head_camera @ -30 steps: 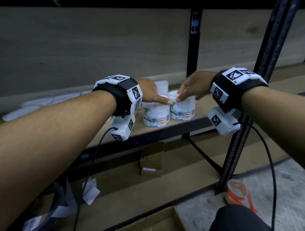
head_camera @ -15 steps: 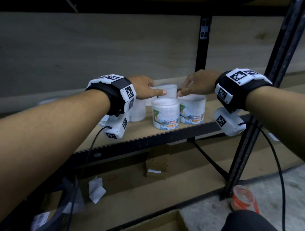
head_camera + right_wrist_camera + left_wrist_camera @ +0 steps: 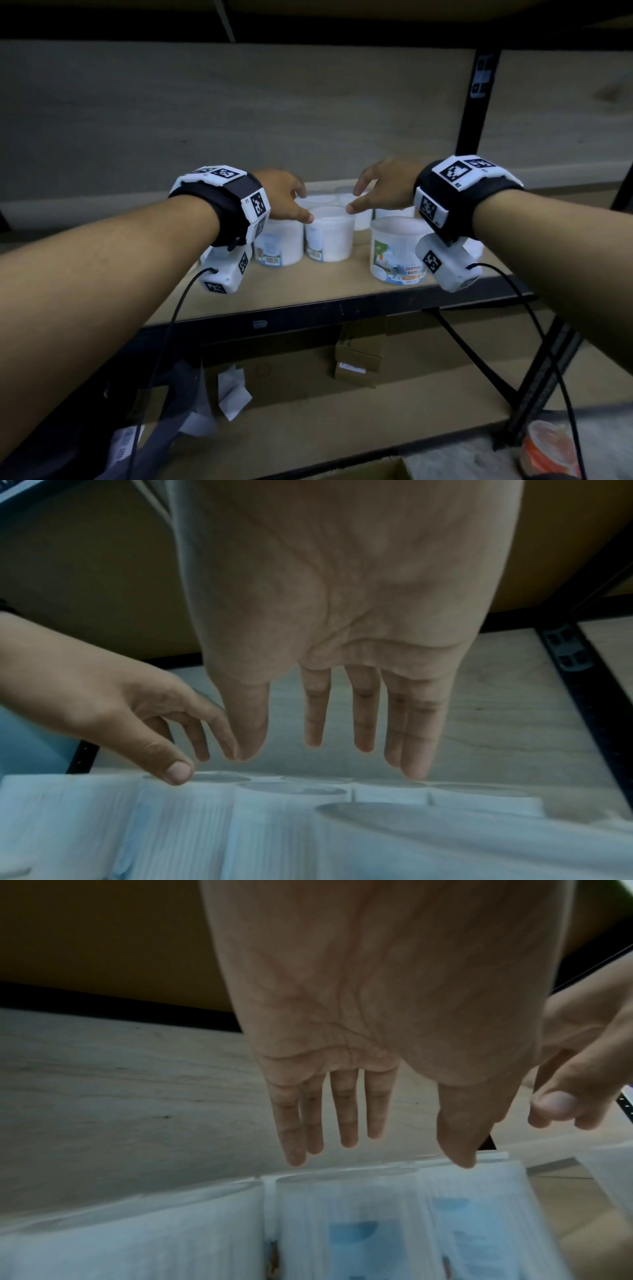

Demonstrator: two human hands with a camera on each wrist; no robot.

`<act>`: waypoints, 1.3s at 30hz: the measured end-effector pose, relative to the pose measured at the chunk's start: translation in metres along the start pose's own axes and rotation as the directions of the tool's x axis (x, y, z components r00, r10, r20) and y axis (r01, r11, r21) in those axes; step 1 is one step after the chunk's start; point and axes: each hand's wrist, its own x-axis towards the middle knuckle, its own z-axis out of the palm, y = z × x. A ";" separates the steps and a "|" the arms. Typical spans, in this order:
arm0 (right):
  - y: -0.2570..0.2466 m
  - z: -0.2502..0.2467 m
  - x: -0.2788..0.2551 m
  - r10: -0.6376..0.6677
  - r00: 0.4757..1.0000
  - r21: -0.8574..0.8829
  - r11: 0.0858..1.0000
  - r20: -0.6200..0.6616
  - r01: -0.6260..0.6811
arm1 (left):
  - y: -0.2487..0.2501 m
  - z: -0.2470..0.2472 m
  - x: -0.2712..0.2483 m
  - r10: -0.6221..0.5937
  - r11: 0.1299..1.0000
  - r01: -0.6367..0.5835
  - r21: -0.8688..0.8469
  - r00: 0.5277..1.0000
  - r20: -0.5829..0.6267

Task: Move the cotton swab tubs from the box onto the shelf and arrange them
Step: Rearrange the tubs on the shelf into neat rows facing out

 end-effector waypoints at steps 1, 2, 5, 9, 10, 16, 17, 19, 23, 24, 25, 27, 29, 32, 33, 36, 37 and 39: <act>-0.006 0.002 0.003 -0.005 1.000 0.000 1.000 0.008 0.005 | -0.005 0.002 0.000 -0.007 1.000 0.007 -0.003 1.000 0.006; -0.012 0.005 0.006 -0.009 1.000 -0.003 1.000 0.016 0.009 | -0.010 0.004 0.000 -0.010 1.000 0.010 -0.006 1.000 0.008; -0.026 0.013 0.014 0.013 0.999 -0.012 1.000 0.035 -0.012 | -0.020 0.011 0.001 -0.015 1.000 0.015 0.002 1.000 0.005; -0.038 0.023 0.024 0.033 0.999 -0.026 0.999 0.043 -0.032 | -0.027 0.019 0.006 -0.017 1.000 0.017 0.006 1.000 0.005; -0.040 0.026 0.025 0.040 0.998 -0.024 0.999 0.042 -0.039 | -0.028 0.020 0.007 -0.017 1.000 0.017 0.006 1.000 0.007; -0.049 0.034 0.038 0.062 0.997 -0.026 0.998 0.043 -0.061 | -0.031 0.023 0.013 0.001 1.000 -0.001 -0.001 1.000 0.005; -0.050 0.035 0.039 0.057 0.998 -0.025 0.998 0.041 -0.056 | -0.032 0.025 0.013 0.004 1.000 -0.004 -0.007 1.000 0.009; -0.052 0.037 0.042 0.043 0.998 -0.042 0.998 0.045 -0.041 | -0.032 0.027 0.014 0.011 1.000 -0.011 -0.009 1.000 0.015; -0.051 0.041 0.048 0.047 0.998 -0.066 0.997 0.043 -0.045 | -0.032 0.030 0.017 0.015 1.000 -0.015 -0.010 1.000 0.002; -0.050 0.042 0.049 0.051 0.998 -0.061 0.997 0.041 -0.049 | -0.033 0.031 0.017 0.014 1.000 -0.014 -0.015 1.000 -0.004; -0.048 0.043 0.050 0.054 0.998 -0.048 0.998 0.043 -0.052 | -0.033 0.032 0.018 0.011 1.000 -0.012 -0.024 1.000 -0.010; -0.047 0.043 0.051 0.059 0.997 -0.014 0.998 0.058 -0.058 | -0.034 0.033 0.018 0.006 0.999 -0.007 -0.039 1.000 -0.019; -0.046 0.044 0.053 0.059 0.995 -0.001 0.998 0.079 -0.059 | -0.034 0.032 0.017 0.006 0.999 -0.006 -0.041 1.000 -0.016; -0.047 0.044 0.057 0.055 0.993 -0.014 0.998 0.101 -0.054 | -0.032 0.028 0.016 0.004 0.999 -0.004 -0.032 1.000 -0.006; -0.046 0.044 0.057 0.055 0.993 -0.008 0.998 0.101 -0.055 | -0.031 0.027 0.015 0.004 1.000 -0.004 -0.031 1.000 -0.003; -0.044 0.043 0.055 0.050 0.994 0.021 0.998 0.094 -0.052 | -0.031 0.028 0.012 0.006 0.999 -0.006 -0.046 1.000 -0.014; -0.044 0.043 0.054 0.050 0.994 0.029 0.998 0.093 -0.053 | -0.031 0.028 0.010 0.007 0.998 -0.008 -0.055 1.000 -0.020; -0.042 0.044 0.053 0.043 0.995 0.033 0.998 0.090 -0.046 | -0.031 0.030 0.006 0.015 0.998 -0.017 -0.062 0.999 -0.028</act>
